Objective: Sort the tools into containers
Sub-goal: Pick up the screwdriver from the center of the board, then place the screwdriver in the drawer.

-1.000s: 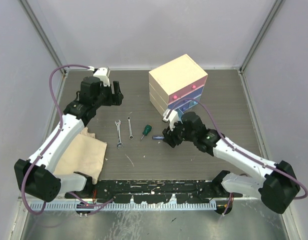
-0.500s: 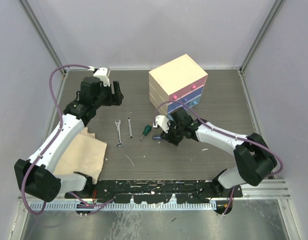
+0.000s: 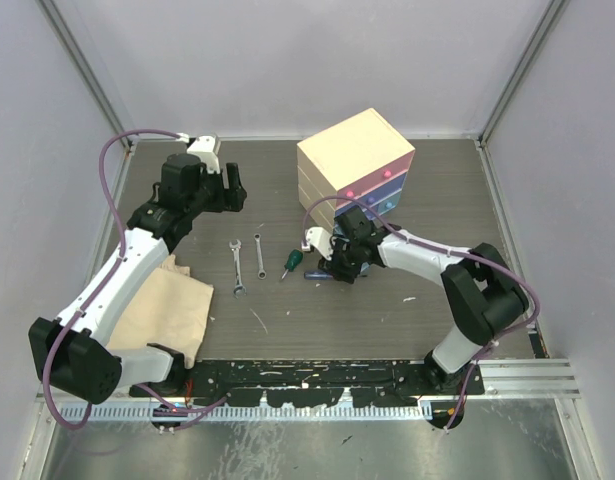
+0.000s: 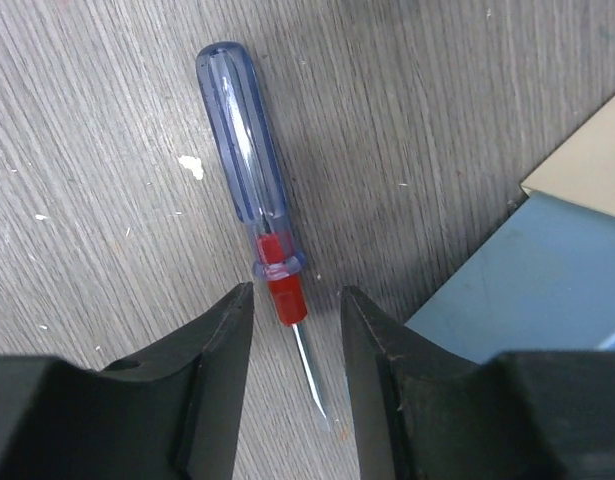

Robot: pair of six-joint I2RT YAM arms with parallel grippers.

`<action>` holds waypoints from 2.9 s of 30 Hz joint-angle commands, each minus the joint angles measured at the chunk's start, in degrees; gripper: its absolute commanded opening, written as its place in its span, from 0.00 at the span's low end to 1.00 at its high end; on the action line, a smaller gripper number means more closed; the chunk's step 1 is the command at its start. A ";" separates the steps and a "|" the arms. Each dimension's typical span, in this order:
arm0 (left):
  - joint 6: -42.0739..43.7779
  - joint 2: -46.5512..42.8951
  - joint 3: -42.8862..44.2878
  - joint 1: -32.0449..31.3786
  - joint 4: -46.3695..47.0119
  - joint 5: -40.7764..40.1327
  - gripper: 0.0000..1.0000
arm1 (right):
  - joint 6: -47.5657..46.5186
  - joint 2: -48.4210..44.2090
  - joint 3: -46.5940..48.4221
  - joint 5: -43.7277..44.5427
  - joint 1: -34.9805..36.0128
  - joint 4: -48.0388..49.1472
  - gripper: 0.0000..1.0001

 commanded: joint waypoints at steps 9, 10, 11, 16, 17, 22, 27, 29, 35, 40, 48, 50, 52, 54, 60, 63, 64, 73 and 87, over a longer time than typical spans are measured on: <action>0.72 -0.18 0.21 0.24 1.69 0.16 0.75 | 3.13 4.44 2.95 -4.89 -0.19 -3.69 0.19; 0.77 -0.18 0.15 0.26 1.65 0.14 0.75 | 3.83 4.14 2.25 -4.90 -0.06 -3.28 0.15; 0.80 -0.11 0.16 0.19 1.69 0.06 0.75 | 4.53 3.72 1.84 -4.90 0.10 -3.02 0.10; 0.86 0.03 0.23 0.25 1.64 0.08 0.75 | 9.53 -2.03 0.06 -6.36 1.28 -1.67 0.01; 0.80 0.01 0.23 0.19 1.69 0.05 0.75 | 10.90 -4.01 -0.14 -7.28 1.46 -1.43 0.01; 0.77 0.17 0.25 0.26 1.70 0.07 0.74 | 18.04 -13.35 0.68 -6.05 1.53 -4.43 0.01; 0.78 0.14 0.33 0.23 1.66 0.18 0.75 | 23.29 -20.34 2.91 4.22 1.52 -11.09 0.01; 0.73 0.17 0.30 0.23 1.67 0.20 0.75 | 24.16 -21.33 4.28 9.21 1.51 -14.53 0.01; 0.61 0.10 0.33 0.25 1.61 0.31 0.75 | 24.83 -16.88 9.14 21.00 0.50 -23.33 0.01; 0.67 0.07 0.17 0.26 1.65 0.33 0.74 | 25.04 -14.44 11.57 26.79 -0.06 -22.04 0.01; 0.74 -0.09 0.21 0.26 1.66 0.17 0.75 | 22.40 -8.00 14.85 32.26 -0.05 -23.78 0.01; 0.71 -0.09 0.16 0.18 1.68 0.15 0.75 | 21.99 -6.67 15.70 32.95 -0.05 -23.54 0.01; 0.77 -0.09 0.24 0.25 1.61 0.20 0.75 | 21.66 -5.45 16.51 33.52 -0.09 -23.35 0.01; 0.84 -0.18 0.18 0.24 1.65 0.15 0.75 | 21.44 -4.69 16.93 33.93 -0.05 -22.45 0.01; 0.86 -0.09 0.24 0.24 1.60 0.20 0.75 | 20.62 -2.21 18.21 33.40 -0.08 -21.13 0.03; 0.92 -0.09 0.24 0.26 1.61 0.12 0.75 | 20.78 -1.51 18.05 32.01 -0.02 -19.68 0.09; 0.99 -0.09 0.23 0.26 1.57 0.07 0.75 | 20.95 -1.61 17.83 31.41 -0.01 -19.03 0.11; 0.98 0.00 0.30 0.26 1.61 0.03 0.75 | 23.03 -6.95 13.70 29.28 0.02 -13.76 0.30; 0.97 -0.09 0.30 0.21 1.58 0.18 0.75 | 28.31 -17.53 10.07 30.57 -0.26 -13.12 0.37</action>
